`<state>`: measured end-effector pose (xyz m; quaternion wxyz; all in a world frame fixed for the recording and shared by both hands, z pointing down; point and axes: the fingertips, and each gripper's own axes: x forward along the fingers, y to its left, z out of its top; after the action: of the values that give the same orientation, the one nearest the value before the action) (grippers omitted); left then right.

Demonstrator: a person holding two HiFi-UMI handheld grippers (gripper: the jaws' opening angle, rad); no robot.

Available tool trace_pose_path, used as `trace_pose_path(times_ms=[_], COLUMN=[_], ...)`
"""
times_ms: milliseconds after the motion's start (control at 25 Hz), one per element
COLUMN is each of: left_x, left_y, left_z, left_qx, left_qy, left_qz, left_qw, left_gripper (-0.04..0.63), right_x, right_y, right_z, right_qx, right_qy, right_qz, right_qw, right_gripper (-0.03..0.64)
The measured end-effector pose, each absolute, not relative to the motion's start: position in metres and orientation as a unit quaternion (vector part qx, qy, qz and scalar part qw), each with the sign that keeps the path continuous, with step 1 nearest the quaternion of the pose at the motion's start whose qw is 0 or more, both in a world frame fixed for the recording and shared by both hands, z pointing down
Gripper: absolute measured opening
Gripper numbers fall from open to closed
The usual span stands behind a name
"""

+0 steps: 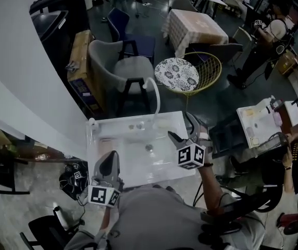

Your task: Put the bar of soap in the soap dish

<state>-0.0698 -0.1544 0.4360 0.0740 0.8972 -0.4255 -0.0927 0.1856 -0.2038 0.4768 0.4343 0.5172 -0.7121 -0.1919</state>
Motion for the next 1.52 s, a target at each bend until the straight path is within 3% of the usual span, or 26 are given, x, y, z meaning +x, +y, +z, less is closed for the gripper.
trace_pose_path(times_ms=[640, 1520], left_x=[-0.080, -0.083], left_y=[-0.159, -0.159], left_z=[0.437, 0.447], left_qx=[0.890, 0.876], left_qy=[-0.442, -0.472], left_qz=[-0.082, -0.059], left_qw=[0.077, 0.078], left_gripper=[0.000, 0.000], right_x=[0.207, 0.235], right_y=[-0.253, -0.291], right_z=[0.584, 0.754], right_qx=[0.430, 0.318], right_qy=[-0.707, -0.740], right_qz=[-0.186, -0.086], right_qw=[0.530, 0.586], right_gripper=[0.454, 0.456])
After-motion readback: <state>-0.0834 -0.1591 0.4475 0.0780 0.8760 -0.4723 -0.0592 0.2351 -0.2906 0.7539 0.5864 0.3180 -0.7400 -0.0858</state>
